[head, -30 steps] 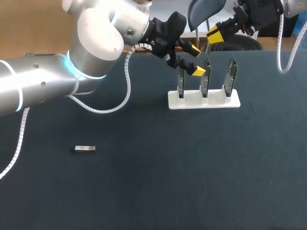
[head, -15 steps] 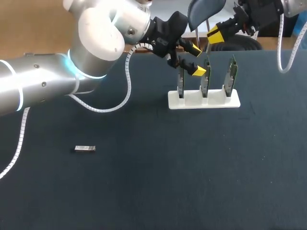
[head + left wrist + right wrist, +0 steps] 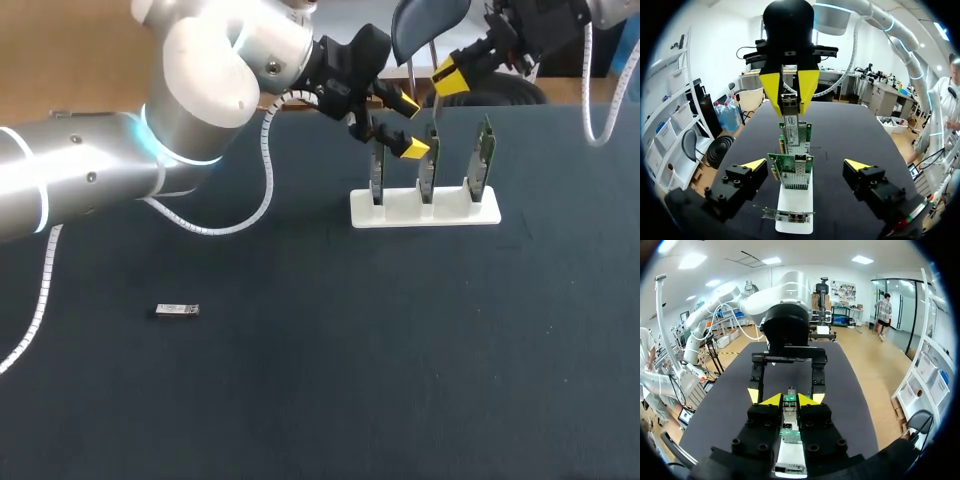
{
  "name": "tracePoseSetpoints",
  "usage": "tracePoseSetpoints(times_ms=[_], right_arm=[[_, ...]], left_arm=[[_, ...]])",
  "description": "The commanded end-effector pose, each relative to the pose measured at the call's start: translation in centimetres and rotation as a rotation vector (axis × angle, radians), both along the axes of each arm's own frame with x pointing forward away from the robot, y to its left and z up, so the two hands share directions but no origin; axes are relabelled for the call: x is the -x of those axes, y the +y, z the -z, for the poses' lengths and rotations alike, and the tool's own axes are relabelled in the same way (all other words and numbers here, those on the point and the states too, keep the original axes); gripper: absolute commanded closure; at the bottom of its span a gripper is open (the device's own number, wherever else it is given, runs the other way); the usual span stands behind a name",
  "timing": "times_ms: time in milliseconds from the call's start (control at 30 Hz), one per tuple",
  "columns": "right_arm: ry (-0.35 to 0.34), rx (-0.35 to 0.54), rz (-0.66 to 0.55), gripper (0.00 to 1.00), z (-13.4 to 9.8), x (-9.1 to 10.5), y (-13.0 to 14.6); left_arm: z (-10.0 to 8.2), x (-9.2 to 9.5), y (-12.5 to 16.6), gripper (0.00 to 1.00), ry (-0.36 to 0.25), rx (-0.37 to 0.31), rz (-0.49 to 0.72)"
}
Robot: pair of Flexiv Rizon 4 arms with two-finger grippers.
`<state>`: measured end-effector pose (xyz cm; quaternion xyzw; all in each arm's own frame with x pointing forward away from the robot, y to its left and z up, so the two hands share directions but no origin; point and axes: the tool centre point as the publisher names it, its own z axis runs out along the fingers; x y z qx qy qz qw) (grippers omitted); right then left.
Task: Pick up the optical module with the left hand, and insert it into the network port with the right hand.
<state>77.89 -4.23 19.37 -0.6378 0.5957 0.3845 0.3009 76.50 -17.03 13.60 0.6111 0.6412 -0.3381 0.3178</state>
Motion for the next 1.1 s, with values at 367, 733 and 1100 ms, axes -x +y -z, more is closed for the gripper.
tracePoseSetpoints(times_ms=[367,733,1100], right_arm=[[-0.044,0.045,0.064,1.0,0.8,1.6,0.6],[-0.045,0.075,0.055,1.0,1.5,1.1,0.4],[-0.041,0.078,0.054,1.0,1.9,0.7,0.4]], left_arm=[[-0.1,-0.1,-0.1,0.0,0.001,-0.004,0.002],[-0.1,-0.1,-0.1,0.0,0.001,-0.004,0.002],[-0.1,-0.1,-0.1,0.0,0.001,-0.004,0.002]])
